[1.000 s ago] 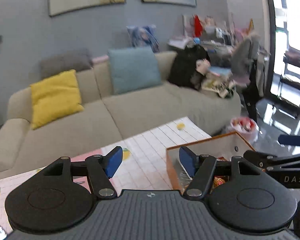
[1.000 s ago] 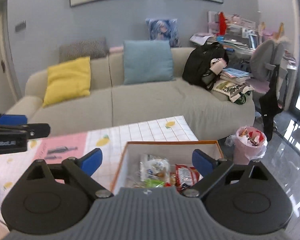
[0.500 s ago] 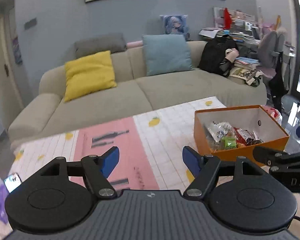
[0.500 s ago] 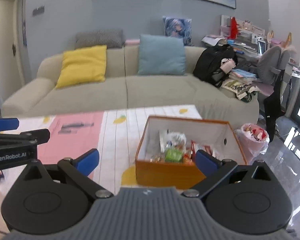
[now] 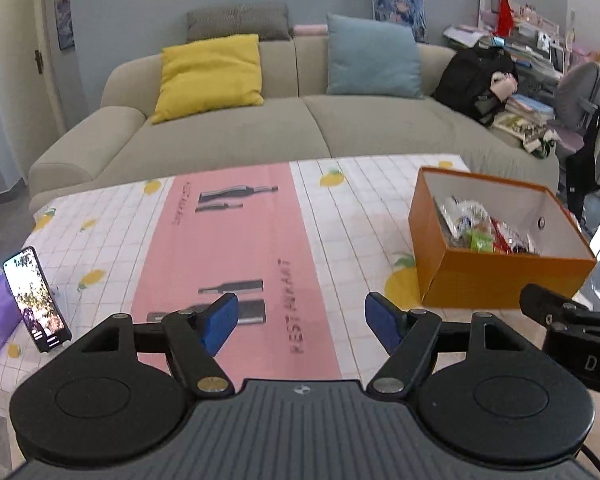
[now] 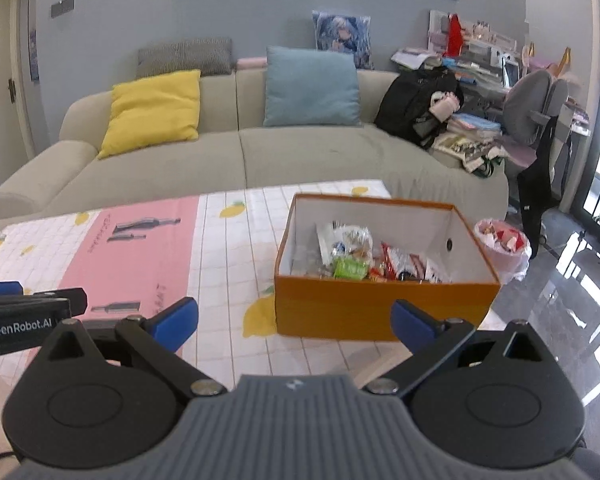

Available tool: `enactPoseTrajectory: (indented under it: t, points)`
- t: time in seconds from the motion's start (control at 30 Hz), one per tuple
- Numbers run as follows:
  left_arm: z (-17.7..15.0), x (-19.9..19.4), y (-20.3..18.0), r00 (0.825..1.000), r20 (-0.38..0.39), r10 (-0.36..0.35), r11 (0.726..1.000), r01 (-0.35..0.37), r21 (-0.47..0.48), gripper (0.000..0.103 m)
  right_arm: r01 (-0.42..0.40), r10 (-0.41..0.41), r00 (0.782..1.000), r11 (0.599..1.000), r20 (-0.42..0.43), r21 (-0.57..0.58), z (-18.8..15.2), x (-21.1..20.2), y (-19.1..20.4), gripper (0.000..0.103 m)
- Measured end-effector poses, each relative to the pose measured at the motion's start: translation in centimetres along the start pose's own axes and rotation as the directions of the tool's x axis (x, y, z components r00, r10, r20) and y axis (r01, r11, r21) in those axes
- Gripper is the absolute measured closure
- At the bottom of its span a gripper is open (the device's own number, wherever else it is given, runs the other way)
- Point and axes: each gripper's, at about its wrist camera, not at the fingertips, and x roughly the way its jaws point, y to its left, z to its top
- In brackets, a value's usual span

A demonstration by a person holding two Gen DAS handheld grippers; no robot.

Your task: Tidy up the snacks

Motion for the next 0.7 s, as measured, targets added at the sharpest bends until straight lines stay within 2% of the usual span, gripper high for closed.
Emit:
enactPoseTrajectory:
  t: [0.7]
  points:
    - [0.27, -0.39, 0.06, 1.0, -0.011, 0.007, 1.0, -0.007, 0.005, 0.018, -0.023, 0.023, 1.0, 1.0, 0.013, -0.003, 0.09, -0.15, 0.08, 0.003]
